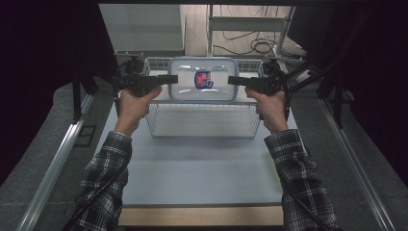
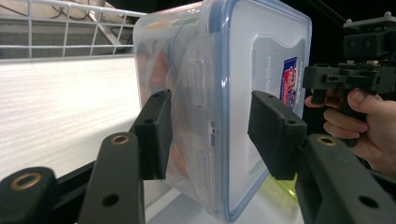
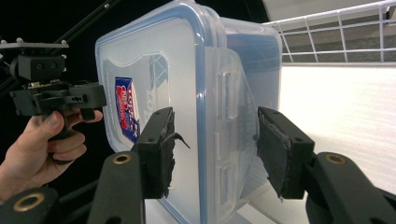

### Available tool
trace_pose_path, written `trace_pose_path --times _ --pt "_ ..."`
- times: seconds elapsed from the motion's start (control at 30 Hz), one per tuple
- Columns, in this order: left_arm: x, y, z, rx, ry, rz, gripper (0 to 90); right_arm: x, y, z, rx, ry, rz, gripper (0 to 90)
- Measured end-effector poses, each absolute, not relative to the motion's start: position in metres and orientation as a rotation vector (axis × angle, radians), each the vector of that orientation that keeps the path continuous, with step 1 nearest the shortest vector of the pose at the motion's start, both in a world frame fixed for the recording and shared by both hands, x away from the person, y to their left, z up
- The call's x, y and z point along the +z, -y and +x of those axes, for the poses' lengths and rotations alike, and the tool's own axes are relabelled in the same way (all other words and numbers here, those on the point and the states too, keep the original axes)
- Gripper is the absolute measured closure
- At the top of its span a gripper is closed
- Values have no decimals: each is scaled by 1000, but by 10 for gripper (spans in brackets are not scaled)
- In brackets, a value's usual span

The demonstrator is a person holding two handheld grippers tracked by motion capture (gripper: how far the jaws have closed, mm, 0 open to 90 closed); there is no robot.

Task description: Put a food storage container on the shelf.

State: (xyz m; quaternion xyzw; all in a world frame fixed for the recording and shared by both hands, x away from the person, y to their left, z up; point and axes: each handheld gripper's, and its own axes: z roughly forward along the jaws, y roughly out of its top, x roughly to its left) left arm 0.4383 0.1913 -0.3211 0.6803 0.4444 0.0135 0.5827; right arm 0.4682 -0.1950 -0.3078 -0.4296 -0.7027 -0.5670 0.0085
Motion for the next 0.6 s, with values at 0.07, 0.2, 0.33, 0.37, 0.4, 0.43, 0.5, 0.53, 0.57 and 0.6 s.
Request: trace_pose_path --times 0.07,0.2,0.33,0.37,0.4,0.43,0.5,0.53,0.57,0.6 --pt "-322 -190 437 61 -1037 1583 494 -308 194 468 -1772 2207 -1358 470" --pt "-321 -185 436 141 -1054 1621 498 -308 192 467 -1759 2244 -1375 460" --pt "-323 -179 439 166 -1080 1668 488 -311 191 468 -1749 2242 -1403 429" --pt "-325 -179 440 155 -1081 1669 490 -311 191 469 -1751 2229 -1411 427" --pt "-326 -179 440 147 -1080 1671 497 -312 192 470 -1754 2215 -1420 426" --pt "-328 -179 440 146 -1081 1673 500 -313 193 471 -1758 2195 -1437 422" --pt "-329 -178 441 147 -1089 1675 506 -313 193 473 -1749 2193 -1456 415" --pt "-329 -178 441 150 -1089 1671 507 -313 193 474 -1746 2200 -1456 413" --pt "-329 -177 441 152 -1090 1673 506 -312 193 474 -1742 2202 -1463 412" --pt "-329 -177 441 154 -1091 1675 506 -312 193 475 -1736 2207 -1462 412"
